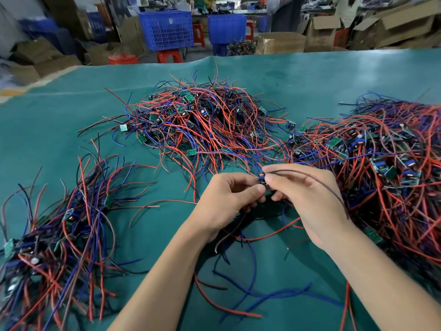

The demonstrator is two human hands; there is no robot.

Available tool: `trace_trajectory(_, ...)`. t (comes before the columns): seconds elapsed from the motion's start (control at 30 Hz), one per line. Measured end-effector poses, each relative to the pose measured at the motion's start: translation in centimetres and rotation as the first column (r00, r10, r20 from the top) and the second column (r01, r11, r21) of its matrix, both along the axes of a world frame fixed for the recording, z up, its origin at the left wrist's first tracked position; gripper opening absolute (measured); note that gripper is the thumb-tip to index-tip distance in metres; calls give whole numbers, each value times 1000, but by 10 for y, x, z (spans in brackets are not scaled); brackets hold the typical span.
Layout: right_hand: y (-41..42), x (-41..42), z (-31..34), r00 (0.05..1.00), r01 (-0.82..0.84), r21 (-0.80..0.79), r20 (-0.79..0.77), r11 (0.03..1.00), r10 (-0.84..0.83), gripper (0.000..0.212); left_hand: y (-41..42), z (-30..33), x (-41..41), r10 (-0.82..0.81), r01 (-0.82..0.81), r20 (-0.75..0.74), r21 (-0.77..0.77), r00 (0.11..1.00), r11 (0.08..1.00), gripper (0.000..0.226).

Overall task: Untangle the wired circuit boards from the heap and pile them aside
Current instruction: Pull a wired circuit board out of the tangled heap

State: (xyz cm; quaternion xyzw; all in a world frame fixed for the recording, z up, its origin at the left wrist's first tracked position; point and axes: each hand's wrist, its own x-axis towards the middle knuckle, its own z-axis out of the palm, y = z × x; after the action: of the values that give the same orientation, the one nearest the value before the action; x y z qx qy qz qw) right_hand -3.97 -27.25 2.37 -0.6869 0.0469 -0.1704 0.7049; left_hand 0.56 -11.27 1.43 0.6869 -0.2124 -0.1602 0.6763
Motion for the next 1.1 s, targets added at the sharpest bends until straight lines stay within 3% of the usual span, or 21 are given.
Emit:
trace_trajectory(0.1,1,2,-2,999,-32,104,-38,994,36,12,1,3,0,-29,29,-1,-16,1000,999,15)
trace_trajectory(0.2,4,0,-3,998,-40,89,-51,995,45,9,2,4,-1,-57,57,14,17,998,998,8)
trace_trajectory(0.3,2,-1,-3,1000,19,-36,-14,999,-20,11,0,4,-1,-66,63,39,69,997,996,3)
trace_trajectory(0.43,-5,1,-3,985,164,-386,110,908,-131,13,0,5,-3,-40,39,11,44,999,998,10)
trace_trajectory(0.6,-27,7,-2,924,379,-400,212,834,-318,19,2,8,-4,-61,61,1,45,998,997,14)
trace_trajectory(0.67,-37,9,-1,887,456,-350,252,818,-387,17,2,9,-4,-74,74,-2,51,997,996,13)
trace_trajectory(0.77,-49,8,5,810,558,-137,304,819,-501,13,2,10,-4,-80,81,-6,55,997,995,10)
trace_trajectory(0.87,-60,6,18,688,663,68,335,745,-644,10,2,9,-3,-33,33,-40,-1,999,999,10)
trace_trajectory(0.93,-61,3,23,632,715,97,335,693,-699,11,2,7,-1,35,-39,-67,-60,997,997,20)
trace_trajectory(1.0,-52,1,22,690,679,-5,347,734,-635,17,1,6,0,80,-96,-114,-139,990,986,26)
trace_trajectory(1.1,-18,-3,11,957,281,-383,186,880,-225,26,2,5,0,61,-81,-113,-185,992,979,18)
